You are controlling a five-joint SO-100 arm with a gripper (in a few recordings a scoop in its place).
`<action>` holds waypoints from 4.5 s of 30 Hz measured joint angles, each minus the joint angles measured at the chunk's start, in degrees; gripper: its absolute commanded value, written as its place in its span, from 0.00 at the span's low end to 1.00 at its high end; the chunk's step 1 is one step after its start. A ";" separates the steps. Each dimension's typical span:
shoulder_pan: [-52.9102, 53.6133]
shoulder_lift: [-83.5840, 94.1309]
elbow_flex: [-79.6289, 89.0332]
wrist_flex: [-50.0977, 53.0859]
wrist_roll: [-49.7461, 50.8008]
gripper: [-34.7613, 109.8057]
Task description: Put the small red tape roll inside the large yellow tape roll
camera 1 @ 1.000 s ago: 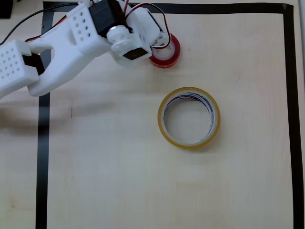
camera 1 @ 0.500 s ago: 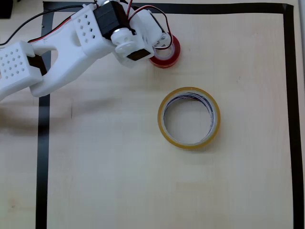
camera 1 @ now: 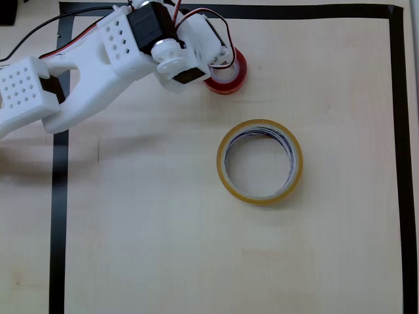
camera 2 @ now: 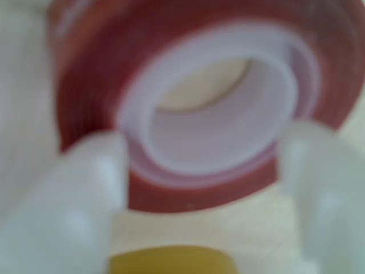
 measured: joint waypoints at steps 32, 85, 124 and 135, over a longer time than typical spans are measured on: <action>0.97 10.46 15.03 1.93 0.00 0.36; 0.35 6.33 13.97 1.93 -0.62 0.24; 24.52 8.61 4.39 -6.42 -7.03 0.34; 23.82 8.70 3.60 -0.53 -6.94 0.35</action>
